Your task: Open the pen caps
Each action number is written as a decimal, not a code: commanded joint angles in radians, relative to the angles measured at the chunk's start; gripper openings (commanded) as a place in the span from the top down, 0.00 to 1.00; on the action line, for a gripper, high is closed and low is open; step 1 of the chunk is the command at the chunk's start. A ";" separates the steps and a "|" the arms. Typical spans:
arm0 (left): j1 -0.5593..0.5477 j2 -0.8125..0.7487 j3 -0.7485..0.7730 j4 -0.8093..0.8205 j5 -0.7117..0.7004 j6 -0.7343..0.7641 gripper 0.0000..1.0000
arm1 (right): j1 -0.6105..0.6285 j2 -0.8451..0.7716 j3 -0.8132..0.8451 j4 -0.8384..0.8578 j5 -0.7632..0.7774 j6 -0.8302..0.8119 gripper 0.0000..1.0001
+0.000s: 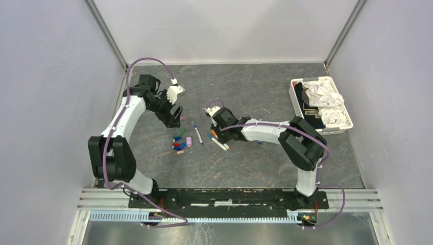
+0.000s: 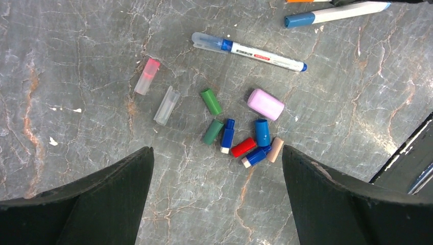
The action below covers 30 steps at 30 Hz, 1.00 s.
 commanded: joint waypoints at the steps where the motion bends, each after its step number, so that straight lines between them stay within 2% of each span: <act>1: 0.002 -0.028 -0.013 0.007 0.039 0.017 0.00 | -0.004 0.003 -0.046 -0.025 -0.035 0.040 1.00; 11: 0.001 -0.038 -0.057 -0.029 0.054 0.095 0.00 | -0.004 -0.073 -0.068 0.010 -0.032 -0.003 1.00; 18: 0.003 -0.035 -0.057 -0.112 0.077 0.207 0.00 | -0.005 -0.102 -0.013 -0.019 -0.141 -0.028 1.00; 25: 0.003 -0.041 -0.052 -0.184 0.135 0.301 0.00 | -0.007 -0.121 -0.016 -0.009 -0.161 -0.044 1.00; 30: 0.002 -0.052 -0.036 -0.244 0.220 0.362 0.00 | -0.028 -0.194 -0.009 -0.024 -0.161 -0.058 1.00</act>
